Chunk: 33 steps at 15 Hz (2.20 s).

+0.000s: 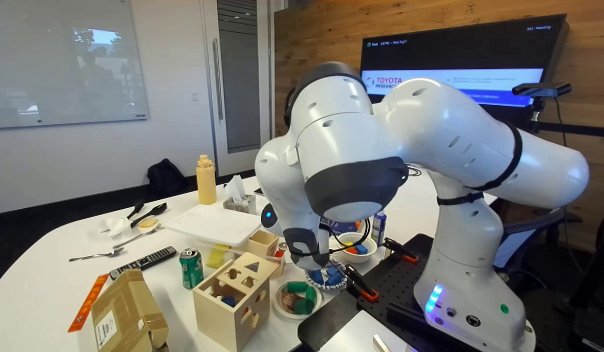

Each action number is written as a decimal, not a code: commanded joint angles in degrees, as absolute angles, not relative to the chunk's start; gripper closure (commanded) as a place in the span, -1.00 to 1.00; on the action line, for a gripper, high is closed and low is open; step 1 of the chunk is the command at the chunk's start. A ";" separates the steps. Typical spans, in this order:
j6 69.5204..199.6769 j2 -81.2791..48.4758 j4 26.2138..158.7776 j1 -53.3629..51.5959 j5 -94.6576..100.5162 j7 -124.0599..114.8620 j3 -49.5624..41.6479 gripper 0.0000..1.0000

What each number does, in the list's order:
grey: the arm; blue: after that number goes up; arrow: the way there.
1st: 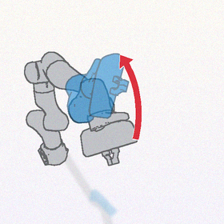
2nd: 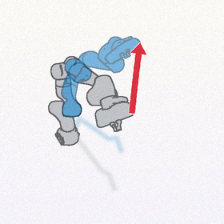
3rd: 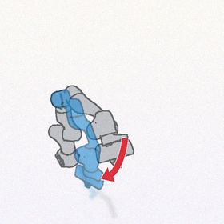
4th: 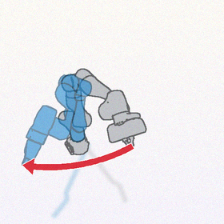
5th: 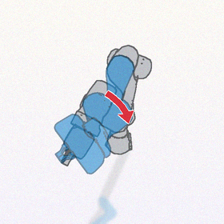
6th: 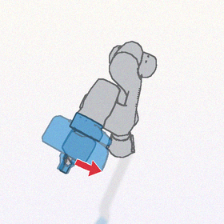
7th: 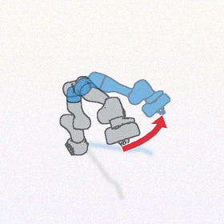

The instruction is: Use the wooden stirrer to stir the black and white bowl.

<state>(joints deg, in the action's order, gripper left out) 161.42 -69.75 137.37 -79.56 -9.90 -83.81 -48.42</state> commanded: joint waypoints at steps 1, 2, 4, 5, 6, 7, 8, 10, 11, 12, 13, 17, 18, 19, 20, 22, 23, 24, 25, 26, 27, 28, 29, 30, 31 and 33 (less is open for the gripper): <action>158.68 -71.89 137.34 -82.65 -8.94 -85.78 -48.65 0.97; 158.54 -71.93 137.35 -82.93 -8.88 -85.50 -48.37 0.97; 158.09 -71.88 137.37 -83.66 -8.80 -85.08 -47.90 0.97; 158.38 -71.35 137.66 -83.93 -8.73 -84.65 -47.63 0.97; 158.59 -71.04 137.79 -84.12 -8.68 -84.39 -47.36 0.97; 159.08 -70.42 137.91 -84.06 -8.57 -83.77 -46.97 0.97; 159.09 -70.14 137.89 -84.14 -8.51 -83.44 -46.72 0.97; 159.73 -70.08 137.81 -84.43 -8.67 -83.43 -46.37 0.97; 159.94 -70.18 137.75 -84.64 -8.82 -83.71 -46.35 0.97; 160.65 -70.20 137.66 -84.52 -9.02 -83.83 -46.24 0.97; 161.30 -70.31 137.66 -84.57 -9.27 -84.08 -46.28 0.97; 163.32 -70.74 137.61 -84.35 -10.66 -85.02 -46.59 0.97; 163.42 -70.82 137.63 -84.34 -10.89 -85.13 -46.69 0.97; 163.26 -71.03 137.69 -84.55 -11.15 -85.49 -46.90 0.97; 162.71 -71.44 137.84 -85.08 -11.36 -86.19 -47.38 0.97; 161.34 -72.42 137.92 -86.07 -11.18 -88.00 -48.37 0.97; 160.50 -72.82 137.85 -86.43 -11.00 -88.76 -48.84 0.97; 159.63 -73.35 137.72 -86.60 -10.78 -89.32 -49.19 0.97; 158.88 -73.48 137.67 -86.49 -10.56 -89.64 -49.38 0.97; 158.11 -73.59 137.57 -86.26 -10.34 -89.65 -49.43 0.97; 157.30 -73.77 137.47 -86.15 -10.12 -89.87 -49.43 0.97; 156.57 -73.86 137.34 -85.95 -9.90 -89.86 -49.22 0.97; 155.83 -73.82 137.26 -85.76 -9.65 -89.69 -49.03 0.97; 155.40 -73.60 137.32 -85.57 -9.39 -89.41 -48.84 0.97; 155.23 -73.40 137.35 -85.35 -9.19 -89.17 -48.65 0.97; 155.53 -72.40 137.56 -84.74 -8.63 -88.12 -48.24 0.97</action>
